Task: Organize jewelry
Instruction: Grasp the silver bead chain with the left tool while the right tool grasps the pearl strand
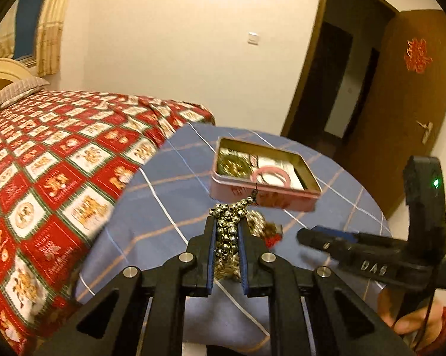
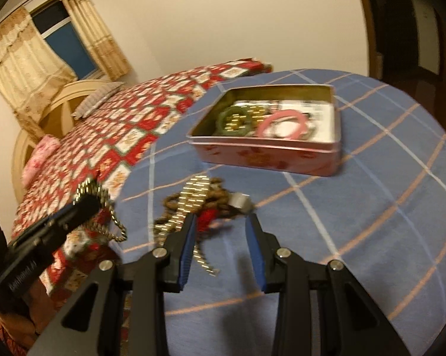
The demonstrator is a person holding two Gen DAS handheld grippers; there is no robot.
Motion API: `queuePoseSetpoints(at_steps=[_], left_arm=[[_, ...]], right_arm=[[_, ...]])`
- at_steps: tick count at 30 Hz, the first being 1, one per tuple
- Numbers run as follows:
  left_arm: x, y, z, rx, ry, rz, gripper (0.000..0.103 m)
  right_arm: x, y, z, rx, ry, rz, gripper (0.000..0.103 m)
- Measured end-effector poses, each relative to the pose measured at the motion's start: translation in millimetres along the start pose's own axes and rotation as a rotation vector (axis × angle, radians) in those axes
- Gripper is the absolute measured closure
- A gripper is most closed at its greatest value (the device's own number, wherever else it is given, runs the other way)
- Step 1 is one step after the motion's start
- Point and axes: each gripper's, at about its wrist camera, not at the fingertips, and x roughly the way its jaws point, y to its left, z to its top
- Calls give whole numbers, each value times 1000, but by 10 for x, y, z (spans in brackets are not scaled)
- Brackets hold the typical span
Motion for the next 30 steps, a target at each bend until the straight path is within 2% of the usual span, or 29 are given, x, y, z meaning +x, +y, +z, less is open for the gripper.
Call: queuePoseSetpoints(at_steps=[6, 10, 14, 21, 23, 24, 25, 30], left_arm=[[3, 83, 8, -18, -1, 18, 91], [6, 109, -22, -15, 2, 17, 91], [21, 200, -31, -35, 4, 19, 91], [54, 236, -46, -50, 14, 17, 91], [53, 239, -42, -49, 14, 18, 91], [52, 242, -43, -49, 13, 19, 91], [53, 249, -41, -51, 13, 20, 91], [54, 241, -34, -55, 10, 19, 91]], right_arm=[[300, 259, 129, -29, 36, 68, 65], [570, 327, 109, -19, 99, 68, 66], [709, 306, 14, -26, 157, 20, 67], [785, 266, 74, -6, 150, 27, 67], [808, 271, 68, -3, 151, 29, 72], [794, 268, 63, -7, 149, 33, 82], [775, 272, 60, -15, 149, 40, 88], [594, 267, 90, -26, 103, 81, 88]])
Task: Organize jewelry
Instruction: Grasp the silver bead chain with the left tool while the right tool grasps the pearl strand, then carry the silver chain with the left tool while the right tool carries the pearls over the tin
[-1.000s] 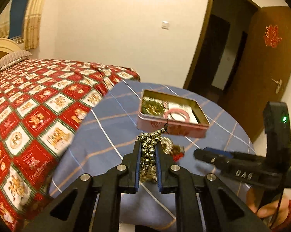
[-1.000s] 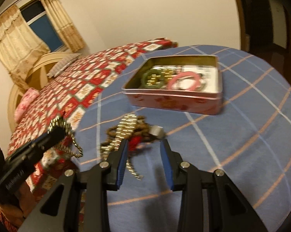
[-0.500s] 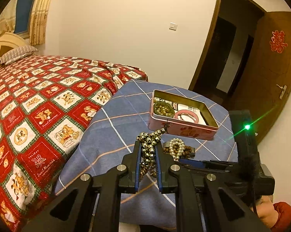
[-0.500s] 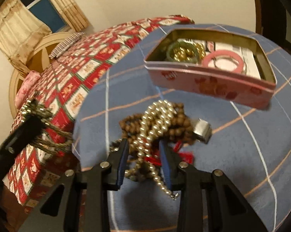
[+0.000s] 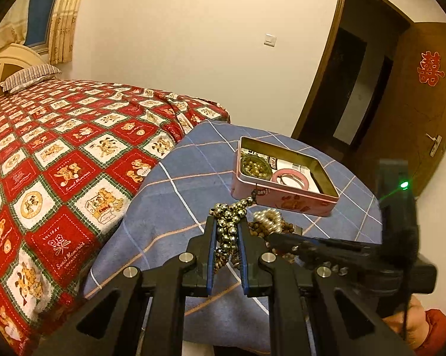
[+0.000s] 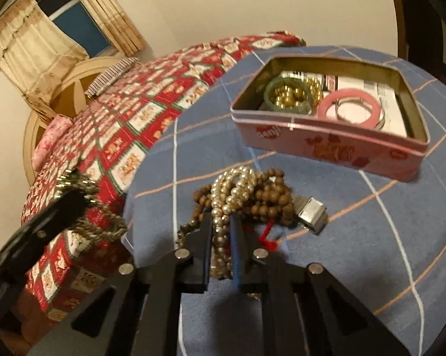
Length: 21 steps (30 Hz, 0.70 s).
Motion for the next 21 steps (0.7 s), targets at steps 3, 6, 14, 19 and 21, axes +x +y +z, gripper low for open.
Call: queuePoseSetpoints(at_steps=[3, 6, 14, 19, 21], left_arm=[[-8, -35, 4, 8, -2, -6, 91], [-19, -56, 20, 12, -6, -10, 91], [30, -136, 51, 19, -6, -30, 91], [86, -237, 94, 35, -5, -49, 91], [102, -274, 118, 39, -8, -56, 91]], right_arm=[[-146, -63, 25, 37, -38, 56, 88], [-336, -128, 77, 67, -91, 93, 88], [-827, -467, 231, 152, -237, 40, 88], [-922, -619, 237, 184, -267, 32, 88], [-917, -658, 243, 192, -267, 35, 88]])
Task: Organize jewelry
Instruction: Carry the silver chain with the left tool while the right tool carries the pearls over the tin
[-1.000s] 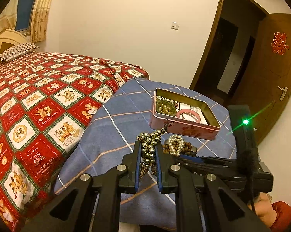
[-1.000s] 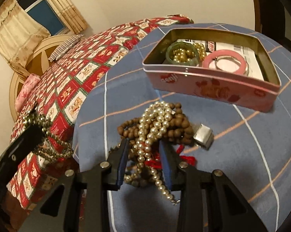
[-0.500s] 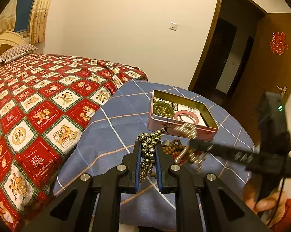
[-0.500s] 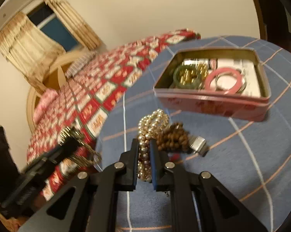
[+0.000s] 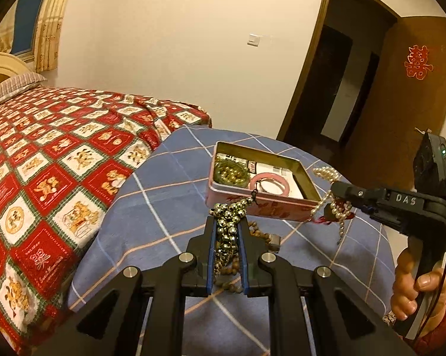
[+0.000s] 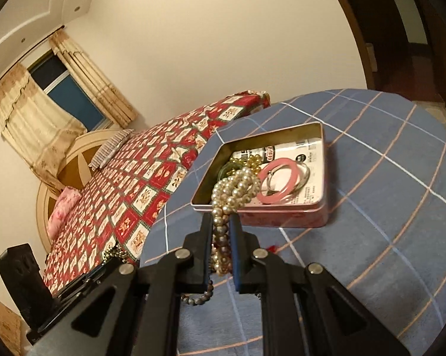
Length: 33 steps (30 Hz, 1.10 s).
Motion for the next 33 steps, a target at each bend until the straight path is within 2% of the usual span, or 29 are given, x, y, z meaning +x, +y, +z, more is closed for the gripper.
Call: queuePoseSetpoints(at_steps=[14, 20, 33], left_arm=[[296, -234, 258, 28, -4, -55, 91], [505, -343, 380, 55, 5, -76, 91], [761, -276, 512, 32, 14, -85, 91]], right_arm=[[-79, -219, 154, 38, -27, 42, 88], [-52, -410, 302, 111, -24, 105, 88], [153, -578, 489, 147, 6, 107, 88]])
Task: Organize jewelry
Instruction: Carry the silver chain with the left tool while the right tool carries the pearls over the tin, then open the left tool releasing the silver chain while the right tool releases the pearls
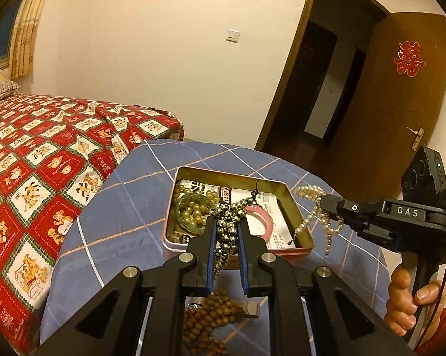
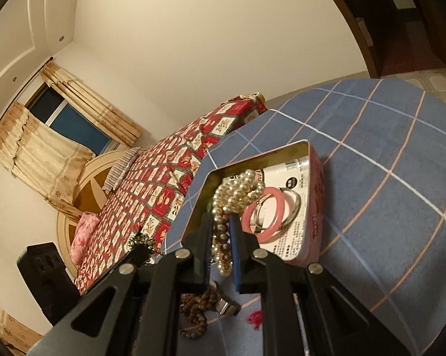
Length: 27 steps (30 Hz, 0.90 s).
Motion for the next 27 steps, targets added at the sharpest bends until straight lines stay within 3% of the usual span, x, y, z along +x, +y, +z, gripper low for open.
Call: queuePoseSetpoints(at_steps=[18, 27], left_arm=[[234, 15, 177, 20, -1, -3, 91], [700, -205, 336, 84, 36, -58, 90]], right_arm=[[112, -66, 172, -26, -13, -55, 91], [73, -202, 141, -35, -19, -130, 89]])
